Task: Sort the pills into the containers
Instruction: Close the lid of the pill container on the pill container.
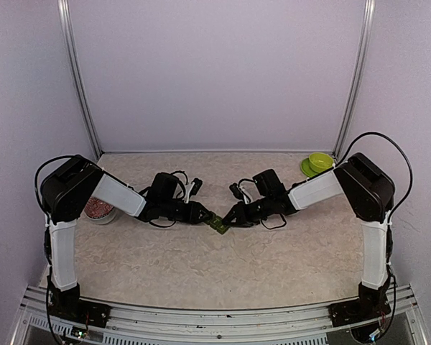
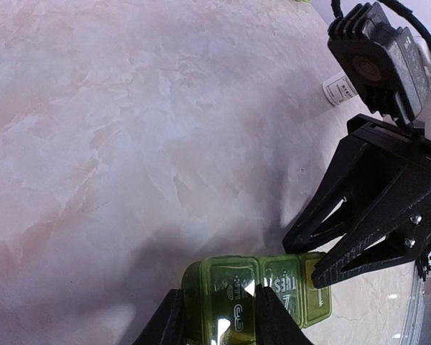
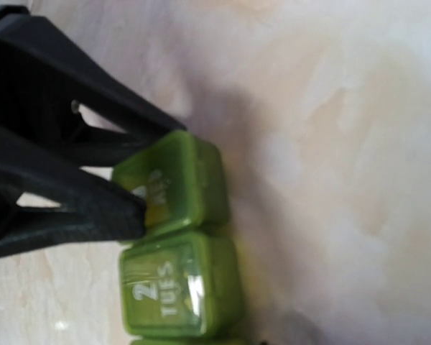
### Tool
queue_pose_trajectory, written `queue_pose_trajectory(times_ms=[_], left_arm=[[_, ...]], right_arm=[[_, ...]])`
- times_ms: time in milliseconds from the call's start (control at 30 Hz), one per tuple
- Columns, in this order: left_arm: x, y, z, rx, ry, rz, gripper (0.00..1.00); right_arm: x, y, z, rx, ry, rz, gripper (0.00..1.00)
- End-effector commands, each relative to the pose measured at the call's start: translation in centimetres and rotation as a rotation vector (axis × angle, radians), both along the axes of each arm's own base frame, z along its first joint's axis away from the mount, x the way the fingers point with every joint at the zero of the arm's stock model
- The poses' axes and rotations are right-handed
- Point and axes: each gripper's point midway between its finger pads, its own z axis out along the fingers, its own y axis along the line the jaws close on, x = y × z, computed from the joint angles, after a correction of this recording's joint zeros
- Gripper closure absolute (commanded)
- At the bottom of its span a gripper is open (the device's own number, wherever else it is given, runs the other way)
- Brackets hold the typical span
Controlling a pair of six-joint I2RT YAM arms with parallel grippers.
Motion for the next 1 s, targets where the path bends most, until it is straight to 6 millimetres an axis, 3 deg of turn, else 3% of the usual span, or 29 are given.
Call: queue_pose_trajectory(times_ms=[0,100,267,433,467,500,533,767,967], left_arm=[[-2.1,1.0,-4.4,0.114,0.108,-0.007,0.69],[-2.1,1.1,-4.3,0.115,0.102,-0.004,0.67],[-1.9,1.3,-3.9,0.116,0.079,0.013,0.53],[-1.5,1.6,-3.3,0.113,0.054,0.031,0.27],[-1.5,1.6,-3.3,0.116,0.052,0.034,0.20],[-1.5,1.7,-3.2,0.115,0.050,0.035,0.06],[-1.5,1.7,-3.2,0.117,0.049,0.038,0.02],[-1.2,2.2,-2.3,0.107,0.029,0.068,0.01],[-0.6,3.3,-1.3,0.081,0.021,0.121,0.01]], right_arm=[[0.1,-0.3,-1.6,-0.035,0.018,-0.018,0.71],[0.1,-0.3,-0.3,-0.018,-0.010,-0.011,0.63],[0.1,-0.5,0.7,-0.015,-0.034,-0.012,0.55],[-0.2,-0.6,0.8,-0.006,-0.037,-0.013,0.51],[-0.3,-0.7,0.6,-0.009,-0.036,-0.013,0.51],[-0.4,-0.7,0.6,-0.011,-0.035,-0.015,0.51],[-0.5,-0.8,0.5,-0.013,-0.035,-0.017,0.51],[-1.5,-0.6,0.9,-0.004,-0.057,0.002,0.51],[-2.8,1.0,1.7,0.004,-0.107,0.064,0.52]])
